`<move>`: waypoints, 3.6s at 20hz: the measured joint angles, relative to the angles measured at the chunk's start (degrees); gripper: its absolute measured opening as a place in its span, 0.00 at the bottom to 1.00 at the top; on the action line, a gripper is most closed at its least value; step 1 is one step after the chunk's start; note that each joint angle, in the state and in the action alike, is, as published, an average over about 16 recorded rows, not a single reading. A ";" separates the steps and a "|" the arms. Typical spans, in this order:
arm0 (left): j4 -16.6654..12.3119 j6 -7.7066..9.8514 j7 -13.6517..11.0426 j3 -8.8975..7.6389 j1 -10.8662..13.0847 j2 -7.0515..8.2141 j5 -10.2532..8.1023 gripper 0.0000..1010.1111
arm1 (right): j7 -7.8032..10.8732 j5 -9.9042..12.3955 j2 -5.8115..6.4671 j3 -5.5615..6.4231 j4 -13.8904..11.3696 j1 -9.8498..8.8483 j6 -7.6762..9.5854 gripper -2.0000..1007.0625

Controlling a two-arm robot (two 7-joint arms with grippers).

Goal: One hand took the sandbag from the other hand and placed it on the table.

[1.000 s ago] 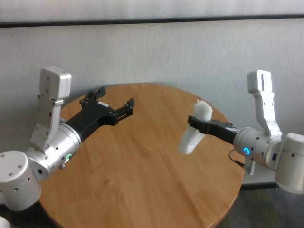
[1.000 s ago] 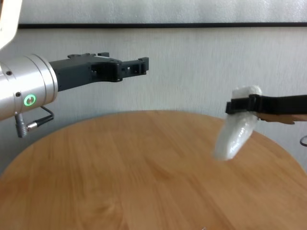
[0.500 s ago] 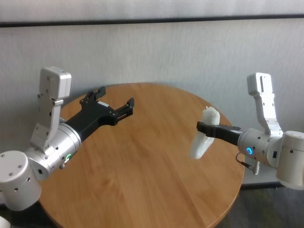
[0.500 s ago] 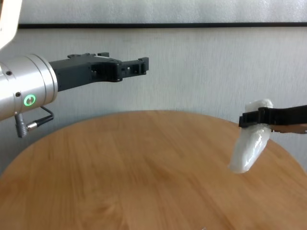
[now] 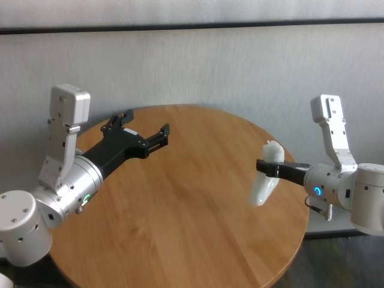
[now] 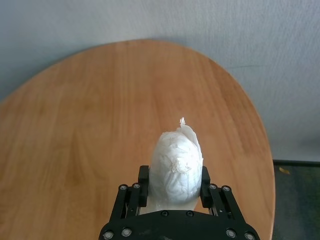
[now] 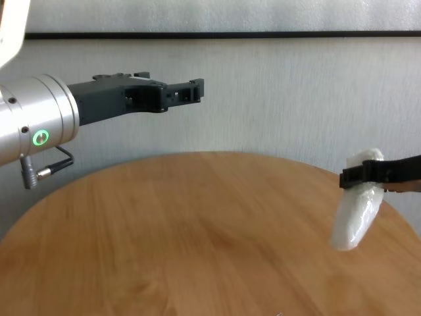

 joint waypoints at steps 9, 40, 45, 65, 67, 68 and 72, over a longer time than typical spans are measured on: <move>0.00 0.00 0.00 0.00 0.00 0.00 0.00 0.99 | -0.94 -2.27 -0.57 -0.18 2.14 0.94 2.12 0.56; 0.00 0.00 0.00 0.00 0.00 0.00 0.00 0.99 | -0.41 -5.53 -1.29 -0.34 3.71 1.61 5.36 0.73; 0.00 0.00 0.00 0.00 0.00 0.00 0.00 0.99 | -0.49 -5.45 -1.27 -0.29 3.67 1.57 5.24 0.86; 0.00 0.00 0.00 0.00 0.00 0.00 0.00 0.99 | 0.01 -5.86 -1.01 -0.11 2.80 1.11 4.33 0.99; 0.00 0.00 0.00 0.00 0.00 0.00 0.00 0.99 | 0.26 -6.44 -0.82 -0.11 2.11 0.80 3.64 0.99; 0.00 0.00 0.00 0.00 0.00 0.00 0.00 0.99 | 0.39 -6.80 -0.70 -0.12 1.71 0.62 3.24 0.99; 0.00 0.00 0.00 0.00 0.00 0.00 0.00 0.99 | 1.01 -8.56 -0.20 -0.19 -0.20 -0.23 1.30 0.99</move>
